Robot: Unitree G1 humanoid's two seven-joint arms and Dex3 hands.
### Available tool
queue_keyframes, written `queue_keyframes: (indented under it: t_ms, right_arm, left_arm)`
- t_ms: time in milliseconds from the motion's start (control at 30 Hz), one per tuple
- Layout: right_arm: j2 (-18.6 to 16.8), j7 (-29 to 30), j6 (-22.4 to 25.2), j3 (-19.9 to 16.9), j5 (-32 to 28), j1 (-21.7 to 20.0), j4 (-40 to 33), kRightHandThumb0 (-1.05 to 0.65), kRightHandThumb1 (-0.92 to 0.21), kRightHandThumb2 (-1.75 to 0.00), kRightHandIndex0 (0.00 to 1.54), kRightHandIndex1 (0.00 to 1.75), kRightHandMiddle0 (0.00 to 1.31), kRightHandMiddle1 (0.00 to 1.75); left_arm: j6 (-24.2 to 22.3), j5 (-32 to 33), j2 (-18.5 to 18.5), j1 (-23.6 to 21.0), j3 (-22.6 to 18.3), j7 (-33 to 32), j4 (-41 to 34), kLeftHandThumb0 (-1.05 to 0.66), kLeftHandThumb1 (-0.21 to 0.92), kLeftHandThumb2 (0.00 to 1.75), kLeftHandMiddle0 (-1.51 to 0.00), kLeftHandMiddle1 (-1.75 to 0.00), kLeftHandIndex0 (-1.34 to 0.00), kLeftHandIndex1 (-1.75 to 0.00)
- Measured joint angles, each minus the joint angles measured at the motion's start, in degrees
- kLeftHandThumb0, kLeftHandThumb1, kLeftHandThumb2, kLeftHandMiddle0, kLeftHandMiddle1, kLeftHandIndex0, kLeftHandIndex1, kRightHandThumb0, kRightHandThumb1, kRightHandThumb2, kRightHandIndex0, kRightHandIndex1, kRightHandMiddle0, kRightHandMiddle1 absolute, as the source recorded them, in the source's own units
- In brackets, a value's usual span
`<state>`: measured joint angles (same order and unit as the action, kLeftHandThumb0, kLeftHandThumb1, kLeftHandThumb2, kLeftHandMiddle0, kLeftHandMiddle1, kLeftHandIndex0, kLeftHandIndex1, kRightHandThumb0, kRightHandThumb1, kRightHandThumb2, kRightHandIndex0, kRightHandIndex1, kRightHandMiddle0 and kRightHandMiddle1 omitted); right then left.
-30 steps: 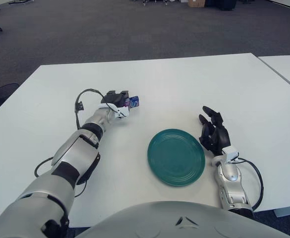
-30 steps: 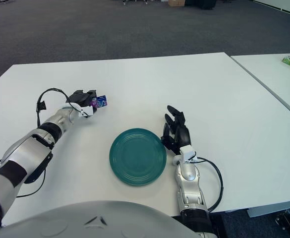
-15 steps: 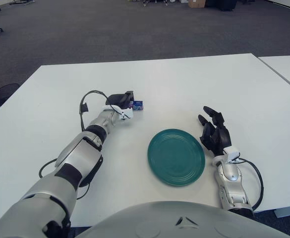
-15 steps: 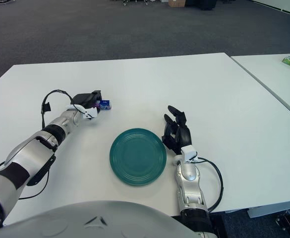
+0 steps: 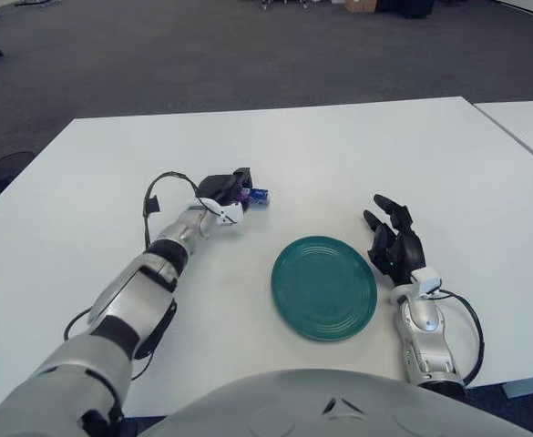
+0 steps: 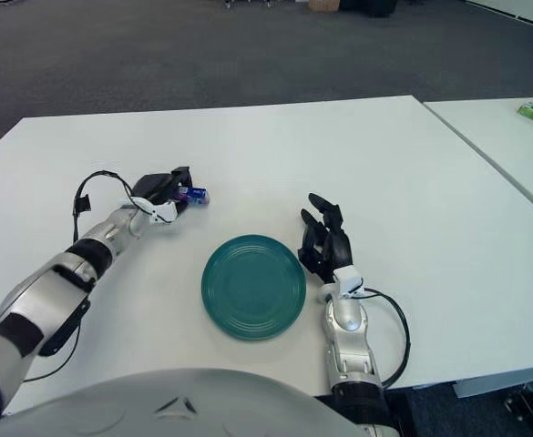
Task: Put the gum into the plate.
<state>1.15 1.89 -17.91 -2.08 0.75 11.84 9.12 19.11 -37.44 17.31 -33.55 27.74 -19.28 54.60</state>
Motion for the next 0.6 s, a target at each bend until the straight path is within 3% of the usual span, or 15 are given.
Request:
queue_keyframes:
  t_ms: [367,600]
  right_arm:
    - [0.17,-0.03,-0.05,-0.23,0.0,-0.35,0.03,-0.56,-0.92,-0.85,0.51,0.04,0.01,0.78]
    - [0.17,-0.03,0.09,-0.32,0.0,-0.52,0.36,-0.56,-0.92,-0.85,0.51,0.03,0.01,0.78]
  left_arm:
    - [-0.52,0.95,2.64,8.15,-4.51,1.74,-24.74,-0.43,0.49,1.1,-1.17,-1.75,-0.49,-1.75]
    - [-0.93,2.1,3.36,13.53,-6.12,7.4,-41.45,-0.43,0.49,1.1,-1.16,-1.75,-0.49,-1.75]
